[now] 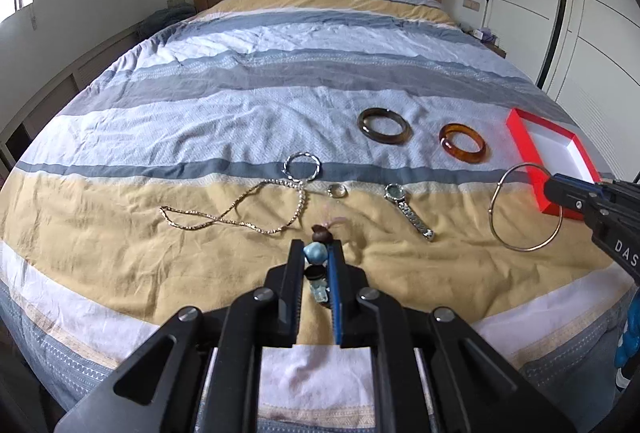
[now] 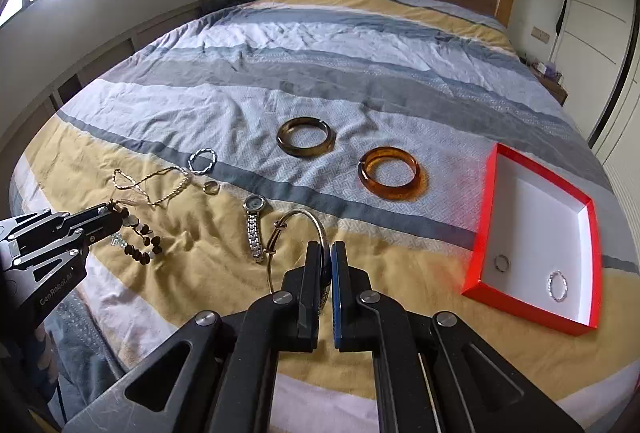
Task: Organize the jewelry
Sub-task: 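Carry beaded bracelet and silver bangle over the red box with both tools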
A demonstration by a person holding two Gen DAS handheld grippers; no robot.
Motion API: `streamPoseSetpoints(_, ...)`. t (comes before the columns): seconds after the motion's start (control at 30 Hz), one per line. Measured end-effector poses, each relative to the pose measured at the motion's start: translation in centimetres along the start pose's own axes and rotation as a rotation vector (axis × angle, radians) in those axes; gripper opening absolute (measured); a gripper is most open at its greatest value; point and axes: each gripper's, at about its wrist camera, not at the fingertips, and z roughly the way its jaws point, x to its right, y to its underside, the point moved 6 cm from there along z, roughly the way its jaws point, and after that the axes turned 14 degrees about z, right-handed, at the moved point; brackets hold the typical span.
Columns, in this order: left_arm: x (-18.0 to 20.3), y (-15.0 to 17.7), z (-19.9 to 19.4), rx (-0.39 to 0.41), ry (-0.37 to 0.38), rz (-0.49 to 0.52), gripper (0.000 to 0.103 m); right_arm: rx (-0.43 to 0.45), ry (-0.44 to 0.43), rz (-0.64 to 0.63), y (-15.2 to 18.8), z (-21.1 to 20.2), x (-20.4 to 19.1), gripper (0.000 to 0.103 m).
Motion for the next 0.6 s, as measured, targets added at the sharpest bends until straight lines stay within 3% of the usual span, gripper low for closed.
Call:
streamPoseSetpoints(0.33,0.3,-0.1,-7.7,0.126,-0.006,0.023,0.01,0.122,0.011,-0.009,1.5,-9.3,-0.2,0.005)
streamPoseSetpoints(0.6,1.0,-0.6,-11.8,0.196,0.001,0.037,0.01,0.2,0.017,0.023,2.8,-14.4,1.2,0.005)
